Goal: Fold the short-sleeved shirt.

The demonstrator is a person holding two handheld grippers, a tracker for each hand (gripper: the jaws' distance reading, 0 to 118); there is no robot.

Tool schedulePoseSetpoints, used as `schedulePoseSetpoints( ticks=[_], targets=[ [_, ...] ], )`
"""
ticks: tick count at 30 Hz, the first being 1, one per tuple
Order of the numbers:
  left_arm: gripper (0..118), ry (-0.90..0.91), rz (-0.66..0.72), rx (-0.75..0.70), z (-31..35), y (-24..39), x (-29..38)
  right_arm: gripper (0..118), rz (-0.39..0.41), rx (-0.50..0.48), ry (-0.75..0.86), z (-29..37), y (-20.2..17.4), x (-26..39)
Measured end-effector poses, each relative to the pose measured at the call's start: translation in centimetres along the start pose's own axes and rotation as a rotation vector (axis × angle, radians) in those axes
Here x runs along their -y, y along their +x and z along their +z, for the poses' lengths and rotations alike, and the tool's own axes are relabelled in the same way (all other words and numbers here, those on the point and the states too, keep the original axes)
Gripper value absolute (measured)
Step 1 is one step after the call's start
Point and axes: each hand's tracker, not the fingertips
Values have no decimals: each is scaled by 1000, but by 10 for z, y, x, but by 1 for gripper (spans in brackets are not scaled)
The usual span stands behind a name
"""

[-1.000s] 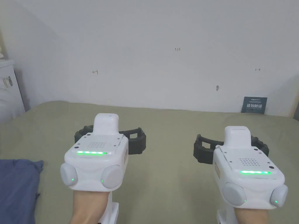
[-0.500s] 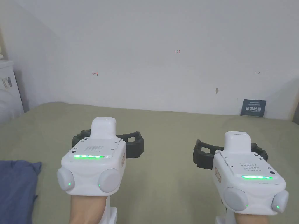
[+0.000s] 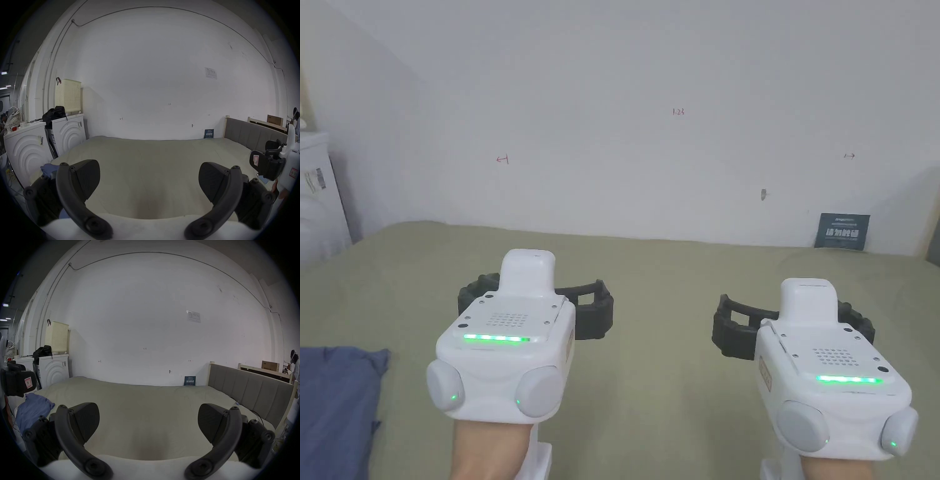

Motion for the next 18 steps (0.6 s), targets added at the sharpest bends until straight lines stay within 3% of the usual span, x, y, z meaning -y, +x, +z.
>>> schedulePoseSetpoints(
  ticks=[18],
  targets=[
    [118, 7, -2, 3, -1, 1, -2, 118, -5, 5, 9, 0, 0, -2]
  ],
)
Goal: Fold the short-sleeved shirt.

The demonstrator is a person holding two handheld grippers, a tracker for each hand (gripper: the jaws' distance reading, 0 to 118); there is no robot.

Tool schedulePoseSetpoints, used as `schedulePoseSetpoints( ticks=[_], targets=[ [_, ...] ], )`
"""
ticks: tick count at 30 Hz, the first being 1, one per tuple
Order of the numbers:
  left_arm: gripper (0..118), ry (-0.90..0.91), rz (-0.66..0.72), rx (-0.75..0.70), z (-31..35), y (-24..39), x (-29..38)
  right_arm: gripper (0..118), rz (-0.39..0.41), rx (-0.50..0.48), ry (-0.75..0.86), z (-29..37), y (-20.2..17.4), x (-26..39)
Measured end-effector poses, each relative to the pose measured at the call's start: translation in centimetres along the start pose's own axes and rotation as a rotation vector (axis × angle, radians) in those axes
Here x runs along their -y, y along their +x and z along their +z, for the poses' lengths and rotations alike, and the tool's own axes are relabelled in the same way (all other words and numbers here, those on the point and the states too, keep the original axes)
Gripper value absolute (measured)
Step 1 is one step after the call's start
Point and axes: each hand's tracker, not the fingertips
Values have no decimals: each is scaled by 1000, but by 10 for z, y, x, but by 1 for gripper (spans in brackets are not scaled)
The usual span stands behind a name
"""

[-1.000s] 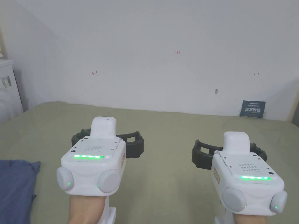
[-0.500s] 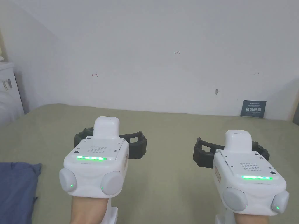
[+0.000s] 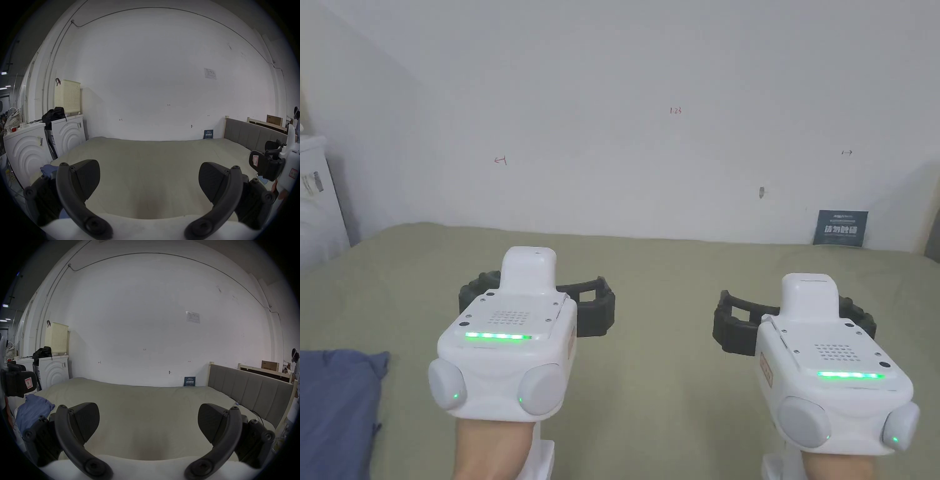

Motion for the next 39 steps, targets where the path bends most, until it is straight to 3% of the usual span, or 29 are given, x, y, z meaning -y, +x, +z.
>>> schedulePoseSetpoints(
  ticks=[30, 39],
  targets=[
    [118, -9, 16, -6, 2, -4, 1, 118, 14, 7, -22, -4, 2, 0],
    [118, -45, 3, -34, -8, -7, 2, 118, -14, 4, -24, -7, 5, -3]
  ],
)
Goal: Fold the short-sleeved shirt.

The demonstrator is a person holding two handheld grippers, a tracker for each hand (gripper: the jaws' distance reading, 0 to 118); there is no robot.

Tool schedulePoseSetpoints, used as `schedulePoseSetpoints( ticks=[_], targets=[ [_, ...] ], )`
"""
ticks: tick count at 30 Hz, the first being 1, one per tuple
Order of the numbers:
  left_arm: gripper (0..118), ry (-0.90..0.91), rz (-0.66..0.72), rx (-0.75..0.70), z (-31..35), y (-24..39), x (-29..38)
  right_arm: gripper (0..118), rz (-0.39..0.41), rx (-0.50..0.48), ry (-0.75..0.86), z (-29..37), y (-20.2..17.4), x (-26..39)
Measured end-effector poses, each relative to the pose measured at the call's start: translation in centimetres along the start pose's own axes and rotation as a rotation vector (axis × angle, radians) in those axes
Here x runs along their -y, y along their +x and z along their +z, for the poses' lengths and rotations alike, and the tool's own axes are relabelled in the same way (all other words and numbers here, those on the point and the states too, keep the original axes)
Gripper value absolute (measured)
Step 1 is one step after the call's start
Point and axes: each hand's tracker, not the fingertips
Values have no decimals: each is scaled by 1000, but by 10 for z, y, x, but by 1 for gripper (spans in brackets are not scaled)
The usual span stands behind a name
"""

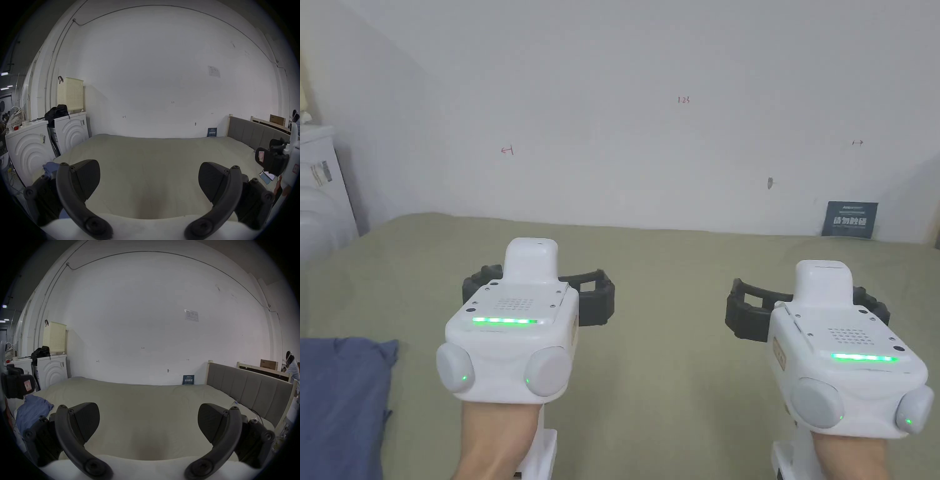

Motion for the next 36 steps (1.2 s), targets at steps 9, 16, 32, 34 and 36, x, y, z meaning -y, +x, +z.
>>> schedulePoseSetpoints(
  ticks=[9, 16, 32, 34, 36],
  targets=[
    [0, -18, -12, -14, -9, -1, 1, 8, 2, 46, -21, -6, 2, -3],
    [0, -17, 19, 18, -7, -4, 6, 8, 9, 52, -51, -5, 3, 0],
    [1, -34, 30, -284, 37, -139, 7, 8, 22, -253, -42, -29, -121, -5],
    [1, -30, 41, -366, 57, -172, 8, 8, 8, -320, -49, -31, -155, -5],
    [1, -39, 46, -455, 73, -207, 10, 8, -2, -403, -50, -29, -188, -4]
  ],
)
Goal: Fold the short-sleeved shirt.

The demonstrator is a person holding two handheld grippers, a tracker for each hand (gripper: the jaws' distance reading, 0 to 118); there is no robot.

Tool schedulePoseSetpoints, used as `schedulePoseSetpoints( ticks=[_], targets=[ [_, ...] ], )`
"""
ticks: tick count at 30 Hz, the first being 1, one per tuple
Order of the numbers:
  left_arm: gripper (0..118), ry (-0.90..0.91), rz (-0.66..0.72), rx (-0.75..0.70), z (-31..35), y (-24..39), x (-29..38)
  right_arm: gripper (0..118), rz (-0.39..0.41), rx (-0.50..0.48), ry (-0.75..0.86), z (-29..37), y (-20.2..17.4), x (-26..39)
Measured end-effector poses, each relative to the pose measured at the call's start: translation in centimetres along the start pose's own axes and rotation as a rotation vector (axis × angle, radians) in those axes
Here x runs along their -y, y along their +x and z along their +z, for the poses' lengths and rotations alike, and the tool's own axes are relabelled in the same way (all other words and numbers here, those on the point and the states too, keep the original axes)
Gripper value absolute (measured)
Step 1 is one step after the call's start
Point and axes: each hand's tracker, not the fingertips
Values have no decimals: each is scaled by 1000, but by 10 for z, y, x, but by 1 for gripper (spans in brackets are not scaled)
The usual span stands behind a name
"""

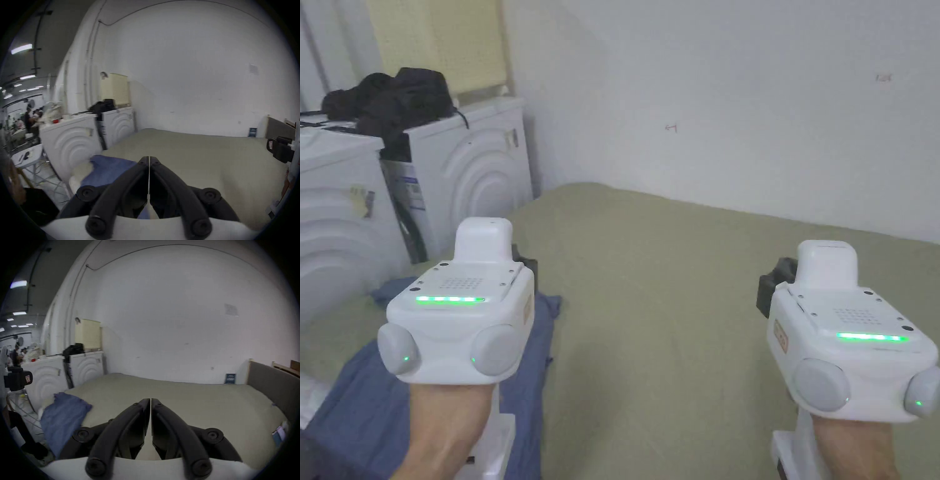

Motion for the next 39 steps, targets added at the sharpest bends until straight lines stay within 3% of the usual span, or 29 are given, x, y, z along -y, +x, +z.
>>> schedulePoseSetpoints(
  ticks=[8, 15, 24, 29, 34, 39],
  targets=[
    [1, -38, 17, -198, 15, -98, 11, 8, 17, -228, -19, -20, -107, 4],
    [1, -62, 39, -243, 13, -123, 13, 8, 22, -305, -35, -36, -152, 9],
    [1, -184, 81, -161, -59, -129, 30, 8, 49, -286, -88, -60, -147, 27],
    [1, -350, 116, -63, -153, -111, 62, 8, 49, -274, -138, -86, -142, 53],
    [1, -677, 150, 0, -284, -93, 111, 8, 57, -271, -228, -121, -138, 85],
    [5, -716, 114, -4, -314, -67, 128, 8, 57, -245, -280, -142, -125, 114]
  ],
)
